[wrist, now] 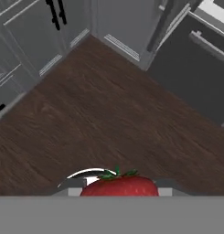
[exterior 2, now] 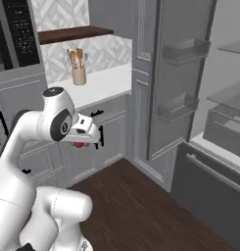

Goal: Take the strawberry from the fridge and place it on top of the pancake, located on the dining counter.

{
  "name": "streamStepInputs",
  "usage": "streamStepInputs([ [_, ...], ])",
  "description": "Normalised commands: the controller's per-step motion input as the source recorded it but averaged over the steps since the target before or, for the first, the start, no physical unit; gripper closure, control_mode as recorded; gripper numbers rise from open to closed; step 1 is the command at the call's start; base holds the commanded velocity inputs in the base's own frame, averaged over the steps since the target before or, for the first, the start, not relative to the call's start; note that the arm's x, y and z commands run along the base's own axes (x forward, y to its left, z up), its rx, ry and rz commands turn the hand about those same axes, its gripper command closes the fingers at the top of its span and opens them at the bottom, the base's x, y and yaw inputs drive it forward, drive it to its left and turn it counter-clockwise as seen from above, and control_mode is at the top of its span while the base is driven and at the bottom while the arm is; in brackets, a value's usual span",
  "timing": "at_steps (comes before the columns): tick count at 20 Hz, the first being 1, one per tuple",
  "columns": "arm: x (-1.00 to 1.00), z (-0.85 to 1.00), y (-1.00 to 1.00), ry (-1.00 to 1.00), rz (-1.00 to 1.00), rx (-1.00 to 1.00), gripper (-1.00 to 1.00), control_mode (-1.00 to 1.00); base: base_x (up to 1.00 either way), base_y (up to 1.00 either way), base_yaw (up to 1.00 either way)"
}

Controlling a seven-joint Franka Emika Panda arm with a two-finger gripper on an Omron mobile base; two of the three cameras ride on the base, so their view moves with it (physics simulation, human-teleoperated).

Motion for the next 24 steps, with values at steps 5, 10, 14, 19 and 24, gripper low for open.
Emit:
streamStepInputs([
  [5,0.00,0.00,0.00,0.00,0.00,0.00,1.00,1.00,-0.38,1.00,0.79],
  [10,0.00,0.00,0.00,0.00,0.00,0.00,1.00,1.00,-0.32,1.00,0.74],
  [14,0.00,0.00,0.00,0.00,0.00,0.00,1.00,1.00,-0.05,1.00,0.60],
  [19,0.00,0.00,0.00,0.00,0.00,0.00,1.00,1.00,0.00,1.00,0.43],
  [24,0.00,0.00,0.00,0.00,0.00,0.00,1.00,1.00,0.13,1.00,0.38],
])
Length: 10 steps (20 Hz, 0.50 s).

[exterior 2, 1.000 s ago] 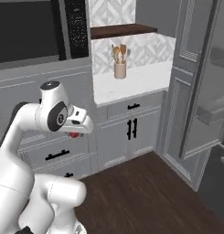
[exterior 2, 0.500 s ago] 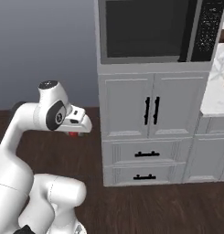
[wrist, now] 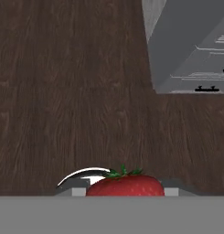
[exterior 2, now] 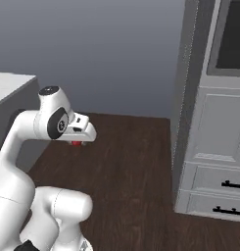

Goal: Take the strawberry from the fridge and place it on top of the pancake, located on the dining counter.

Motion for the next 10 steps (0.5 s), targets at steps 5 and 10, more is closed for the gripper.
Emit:
streamStepInputs([
  [5,0.00,0.00,0.00,0.00,0.00,0.00,1.00,1.00,0.67,0.93,0.33],
  [10,0.00,0.00,0.00,0.00,0.00,0.00,1.00,1.00,1.00,0.55,0.09],
])
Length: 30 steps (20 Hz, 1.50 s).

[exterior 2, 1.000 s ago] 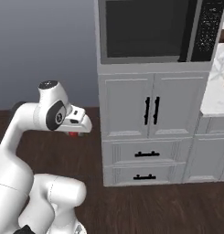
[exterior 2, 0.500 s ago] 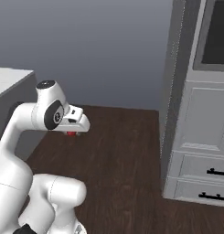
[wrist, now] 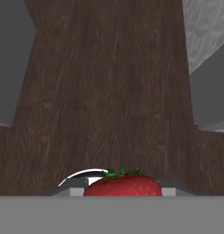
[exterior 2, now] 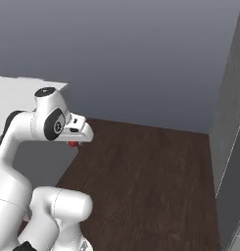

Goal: Take the strawberry from the fridge and place it on top of the pancake, located on the dining counter.

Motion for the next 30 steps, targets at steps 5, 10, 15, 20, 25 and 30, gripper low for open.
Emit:
streamStepInputs([
  [5,0.00,0.00,0.00,0.00,0.00,0.00,1.00,1.00,1.00,0.40,0.00],
  [10,0.00,0.00,0.00,0.00,0.00,0.00,1.00,1.00,1.00,0.13,0.00],
  [15,0.00,0.00,0.00,0.00,0.00,0.00,1.00,1.00,1.00,-0.05,-0.02],
  [20,0.00,0.00,0.00,0.00,0.00,0.00,1.00,1.00,1.00,-0.05,0.04],
  [25,0.00,0.00,0.00,0.00,0.00,0.00,1.00,1.00,1.00,-0.16,0.32],
  [30,0.00,0.00,0.00,0.00,0.00,0.00,1.00,1.00,1.00,-0.06,0.40],
])
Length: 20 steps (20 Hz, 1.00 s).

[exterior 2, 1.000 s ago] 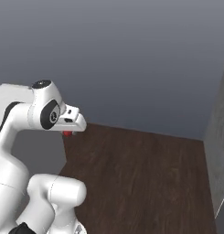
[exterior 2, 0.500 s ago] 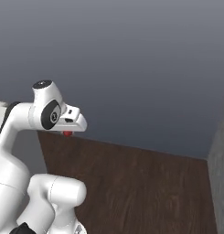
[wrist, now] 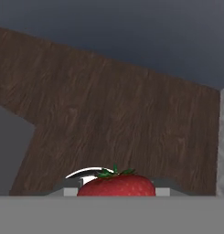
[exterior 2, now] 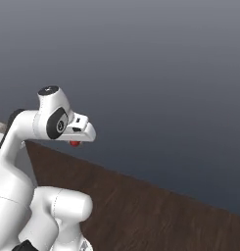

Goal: Take the strawberry from the fridge and place it on top of the pancake, located on the dining counter.

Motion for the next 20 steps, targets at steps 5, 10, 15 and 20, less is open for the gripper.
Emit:
streamStepInputs([
  [5,0.00,0.00,0.00,0.00,0.00,0.00,1.00,1.00,1.00,0.00,0.44],
  [10,0.00,0.00,0.00,0.00,0.00,0.00,1.00,1.00,1.00,0.00,0.53],
  [15,0.00,0.00,0.00,0.00,0.00,0.00,1.00,1.00,1.00,-0.05,0.60],
  [20,0.00,0.00,0.00,0.00,0.00,0.00,1.00,1.00,1.00,-0.19,0.59],
])
